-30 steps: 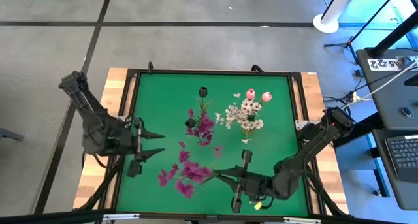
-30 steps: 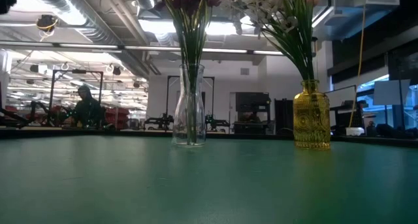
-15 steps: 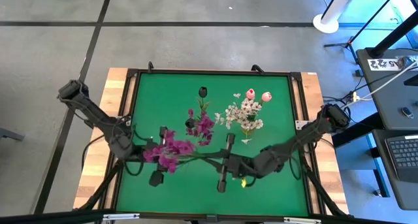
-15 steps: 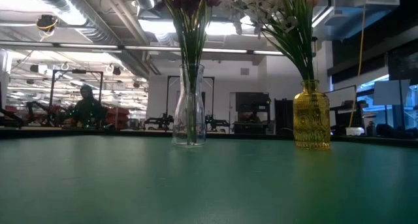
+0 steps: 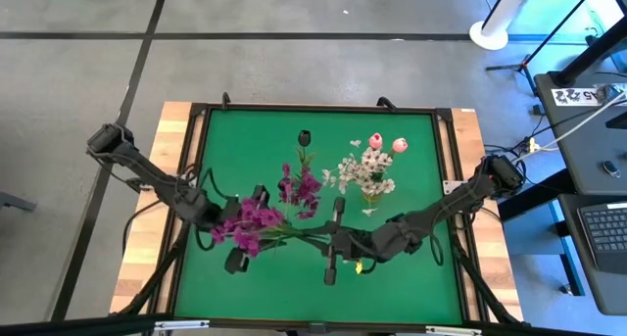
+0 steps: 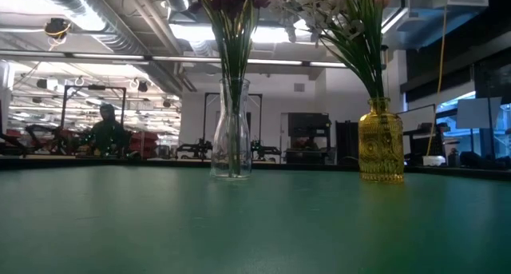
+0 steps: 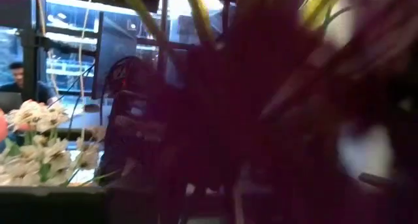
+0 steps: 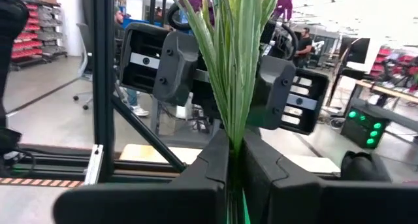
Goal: Sort flowers into vase by color
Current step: Put the violet flower into the transparent vase
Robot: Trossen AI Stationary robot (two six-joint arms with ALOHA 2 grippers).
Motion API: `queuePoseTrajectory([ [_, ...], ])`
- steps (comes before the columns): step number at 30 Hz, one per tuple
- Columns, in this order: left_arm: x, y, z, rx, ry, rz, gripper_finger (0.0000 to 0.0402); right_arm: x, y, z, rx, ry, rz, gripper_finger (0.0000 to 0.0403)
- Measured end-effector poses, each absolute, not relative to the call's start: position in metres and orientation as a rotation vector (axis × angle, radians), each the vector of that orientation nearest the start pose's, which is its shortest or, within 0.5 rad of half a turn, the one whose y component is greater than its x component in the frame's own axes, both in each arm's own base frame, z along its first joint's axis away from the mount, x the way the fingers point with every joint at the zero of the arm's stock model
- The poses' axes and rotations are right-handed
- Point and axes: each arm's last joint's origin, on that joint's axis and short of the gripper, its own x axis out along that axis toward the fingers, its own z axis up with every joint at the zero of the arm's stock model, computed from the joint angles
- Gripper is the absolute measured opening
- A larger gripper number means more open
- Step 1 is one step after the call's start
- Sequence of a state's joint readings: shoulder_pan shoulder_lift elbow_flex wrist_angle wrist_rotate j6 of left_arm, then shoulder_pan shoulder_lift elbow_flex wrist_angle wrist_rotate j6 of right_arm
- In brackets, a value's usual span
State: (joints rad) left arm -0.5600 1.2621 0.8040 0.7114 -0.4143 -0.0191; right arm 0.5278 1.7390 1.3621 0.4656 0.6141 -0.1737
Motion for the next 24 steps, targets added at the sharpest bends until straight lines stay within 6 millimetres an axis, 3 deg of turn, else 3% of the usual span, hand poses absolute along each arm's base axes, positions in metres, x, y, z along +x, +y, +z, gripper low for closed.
queuePoseTrajectory([
  [8,0.255,-0.135,0.316,-0.144,-0.239,-0.124,0.018,0.359,0.19,0.333,-0.106,-0.027,-0.084,0.0023],
  [13,0.257,-0.134,0.314,-0.147,-0.245,-0.106,0.013,0.359,0.189,0.331,-0.112,-0.009,-0.09,0.0023],
  [20,0.254,-0.138,0.313,-0.119,-0.23,-0.055,0.0022,0.359,0.19,0.328,-0.137,0.02,-0.091,0.0031],
  [24,0.247,-0.143,0.315,-0.06,-0.216,0.032,0.0011,0.358,0.19,0.325,-0.171,0.05,-0.092,0.0074],
])
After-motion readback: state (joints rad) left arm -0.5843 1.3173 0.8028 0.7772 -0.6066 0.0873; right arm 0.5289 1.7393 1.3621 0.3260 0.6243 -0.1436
